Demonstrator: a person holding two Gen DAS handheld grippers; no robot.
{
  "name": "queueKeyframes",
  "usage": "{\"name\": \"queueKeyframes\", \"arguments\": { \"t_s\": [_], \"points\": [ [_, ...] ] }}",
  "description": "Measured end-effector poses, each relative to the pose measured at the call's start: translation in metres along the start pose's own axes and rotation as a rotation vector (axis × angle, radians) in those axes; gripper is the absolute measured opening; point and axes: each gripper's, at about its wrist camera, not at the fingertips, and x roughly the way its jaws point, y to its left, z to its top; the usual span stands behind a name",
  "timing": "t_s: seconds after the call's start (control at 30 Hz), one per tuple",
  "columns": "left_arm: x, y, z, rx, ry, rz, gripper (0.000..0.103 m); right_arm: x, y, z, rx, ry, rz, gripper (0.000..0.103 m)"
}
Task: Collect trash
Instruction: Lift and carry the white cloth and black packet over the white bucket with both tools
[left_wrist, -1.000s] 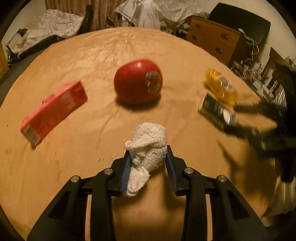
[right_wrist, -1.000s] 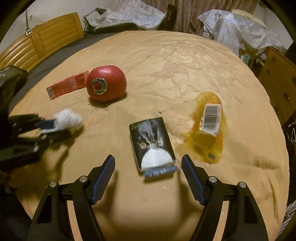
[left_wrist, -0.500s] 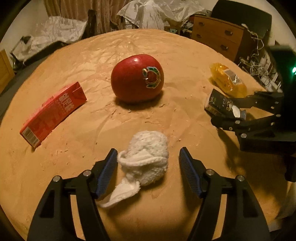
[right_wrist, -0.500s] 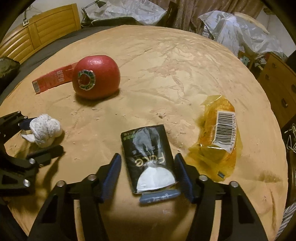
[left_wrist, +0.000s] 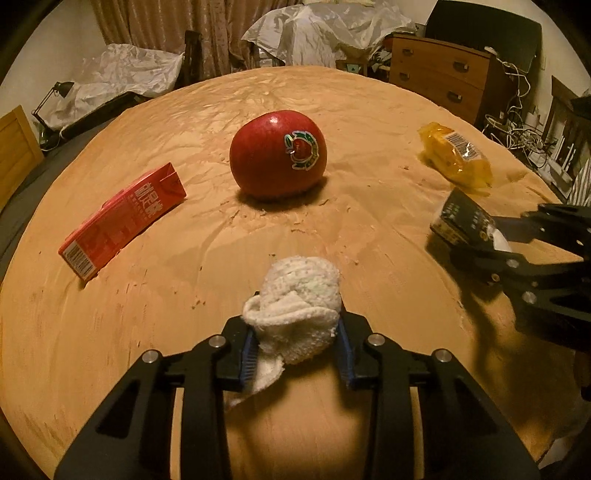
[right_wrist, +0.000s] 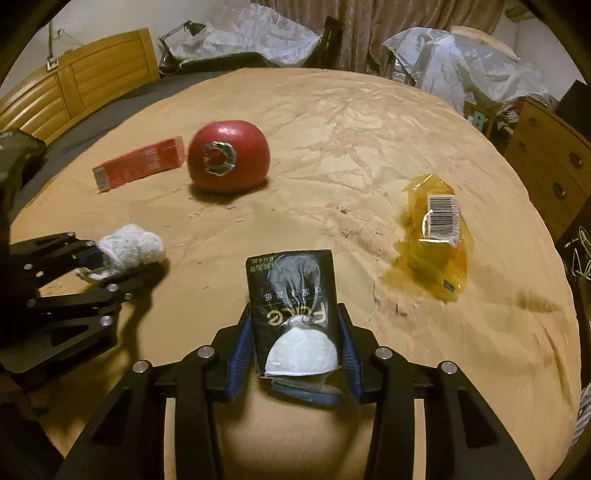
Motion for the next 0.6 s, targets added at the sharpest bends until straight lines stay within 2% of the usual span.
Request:
{"name": "queueKeyframes", "arguments": {
  "t_s": [0.27, 0.6],
  "points": [
    [-0.033, 0.0, -0.007, -0.032, -0.056, -0.001, 0.033, -0.051, 0.02, -0.018, 0.031, -0.08, 0.009, 0.044],
    [-0.109, 0.006, -0.018, -0.104, -0.198, 0.051, 0.033, -0.124, 0.05, -0.044, 0.08, -0.217, 0.005, 0.044]
  ]
}}
